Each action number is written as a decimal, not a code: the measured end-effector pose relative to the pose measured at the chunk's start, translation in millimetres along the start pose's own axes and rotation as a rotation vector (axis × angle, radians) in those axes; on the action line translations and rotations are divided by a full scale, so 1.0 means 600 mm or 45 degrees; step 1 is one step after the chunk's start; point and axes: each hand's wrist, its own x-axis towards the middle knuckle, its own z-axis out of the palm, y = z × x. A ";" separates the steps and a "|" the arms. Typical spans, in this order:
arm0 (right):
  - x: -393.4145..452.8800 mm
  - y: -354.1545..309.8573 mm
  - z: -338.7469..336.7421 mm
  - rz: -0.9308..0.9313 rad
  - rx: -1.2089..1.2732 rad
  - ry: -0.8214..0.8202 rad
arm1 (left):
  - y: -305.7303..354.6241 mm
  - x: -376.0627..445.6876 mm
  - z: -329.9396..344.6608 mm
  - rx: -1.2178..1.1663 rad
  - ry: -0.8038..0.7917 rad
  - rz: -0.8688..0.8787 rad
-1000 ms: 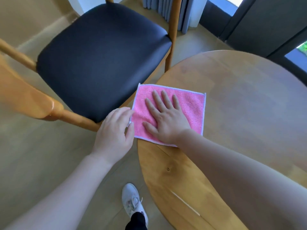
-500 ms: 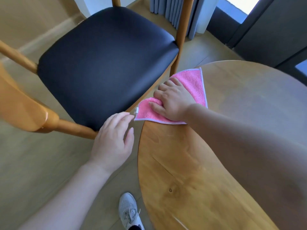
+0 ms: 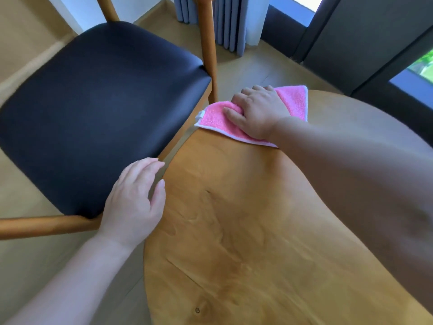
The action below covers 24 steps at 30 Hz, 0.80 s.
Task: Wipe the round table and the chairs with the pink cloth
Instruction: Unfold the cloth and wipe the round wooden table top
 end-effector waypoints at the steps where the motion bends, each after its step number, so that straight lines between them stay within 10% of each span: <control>1: -0.004 0.017 0.000 0.024 -0.011 0.005 | 0.008 0.005 0.005 -0.004 -0.002 0.004; 24: -0.167 0.240 -0.012 0.616 -0.056 0.036 | 0.192 0.057 0.100 -0.051 -0.169 0.244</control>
